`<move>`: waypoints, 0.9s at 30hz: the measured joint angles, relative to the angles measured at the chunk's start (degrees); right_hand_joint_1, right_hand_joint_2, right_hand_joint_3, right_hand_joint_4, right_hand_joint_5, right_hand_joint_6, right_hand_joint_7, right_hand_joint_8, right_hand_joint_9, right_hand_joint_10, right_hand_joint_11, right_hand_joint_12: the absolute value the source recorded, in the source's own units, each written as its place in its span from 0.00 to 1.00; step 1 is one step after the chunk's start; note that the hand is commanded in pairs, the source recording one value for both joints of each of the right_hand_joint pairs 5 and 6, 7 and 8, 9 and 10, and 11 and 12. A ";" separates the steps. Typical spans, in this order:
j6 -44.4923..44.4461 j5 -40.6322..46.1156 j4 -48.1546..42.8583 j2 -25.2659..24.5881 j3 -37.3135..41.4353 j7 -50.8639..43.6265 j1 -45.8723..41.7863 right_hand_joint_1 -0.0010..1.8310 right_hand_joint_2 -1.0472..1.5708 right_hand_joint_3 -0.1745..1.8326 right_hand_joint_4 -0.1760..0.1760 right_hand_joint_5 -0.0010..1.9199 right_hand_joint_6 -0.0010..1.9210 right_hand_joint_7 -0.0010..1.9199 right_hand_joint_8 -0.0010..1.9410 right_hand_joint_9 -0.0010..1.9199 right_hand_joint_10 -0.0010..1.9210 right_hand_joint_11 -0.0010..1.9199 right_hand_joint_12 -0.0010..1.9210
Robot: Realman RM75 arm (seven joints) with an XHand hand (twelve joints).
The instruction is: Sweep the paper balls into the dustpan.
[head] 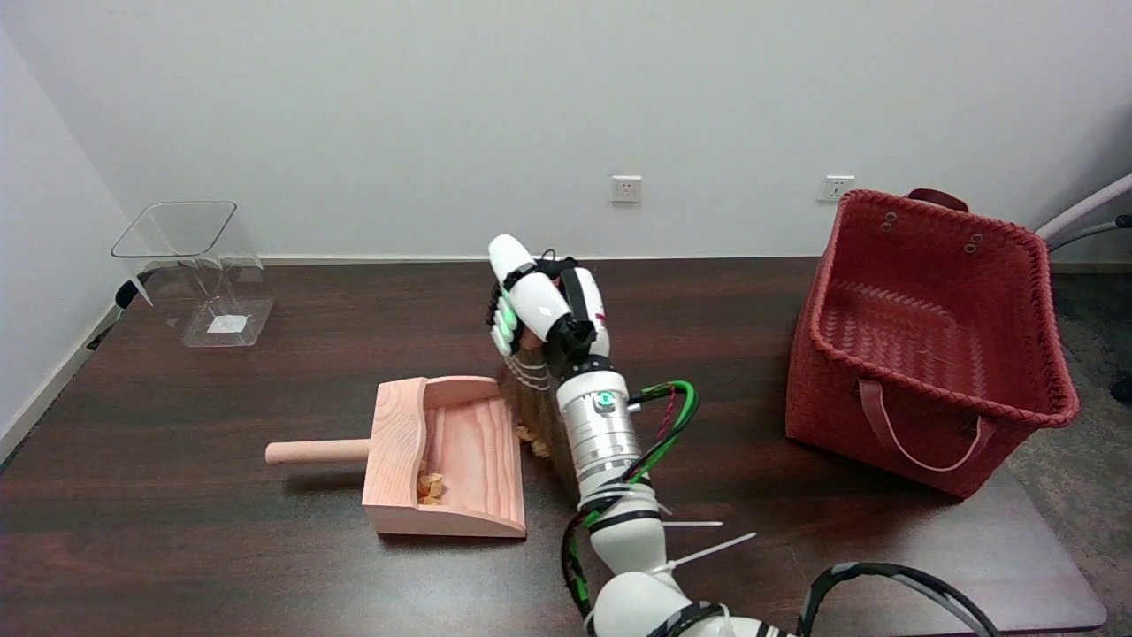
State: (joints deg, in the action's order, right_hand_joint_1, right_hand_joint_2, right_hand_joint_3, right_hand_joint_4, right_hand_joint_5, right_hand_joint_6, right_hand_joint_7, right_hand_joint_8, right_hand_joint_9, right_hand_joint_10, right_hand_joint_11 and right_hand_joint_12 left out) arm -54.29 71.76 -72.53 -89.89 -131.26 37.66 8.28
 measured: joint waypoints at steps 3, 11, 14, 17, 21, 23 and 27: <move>0.07 0.39 -0.71 -1.26 -0.28 0.76 -0.01 0.41 1.00 0.22 0.50 1.00 1.00 1.00 0.99 1.00 1.00 1.00 1.00; -0.19 1.63 -2.08 -5.14 -1.08 3.15 -0.53 0.40 1.00 0.20 0.50 1.00 1.00 1.00 0.99 1.00 1.00 1.00 1.00; -0.66 1.76 -2.50 -6.18 -1.35 3.85 -0.67 0.40 1.00 0.18 0.50 1.00 1.00 1.00 0.99 1.00 1.00 1.00 1.00; -1.12 1.68 -2.95 -6.90 -1.53 4.28 -0.75 0.41 1.00 0.16 0.50 1.00 1.00 1.00 0.99 1.00 1.00 1.00 1.00; -1.76 0.94 -4.01 -7.43 -1.71 3.28 -0.88 0.42 1.00 0.15 0.50 1.00 1.00 1.00 0.99 1.00 1.00 1.00 1.00; -2.04 0.60 -4.88 -7.47 -1.75 1.79 -0.99 0.42 1.00 0.16 0.50 1.00 1.00 1.00 0.99 1.00 1.00 1.00 1.00; -2.65 0.06 -7.42 -7.04 -1.79 -2.81 -1.38 0.43 1.00 0.16 0.50 1.00 1.00 1.00 0.99 1.00 1.00 1.00 1.00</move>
State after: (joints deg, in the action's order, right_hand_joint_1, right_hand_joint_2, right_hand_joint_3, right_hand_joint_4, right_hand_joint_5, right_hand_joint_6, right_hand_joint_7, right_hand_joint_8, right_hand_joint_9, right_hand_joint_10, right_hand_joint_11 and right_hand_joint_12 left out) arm -56.94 71.82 -79.95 -96.93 -133.05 34.85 6.90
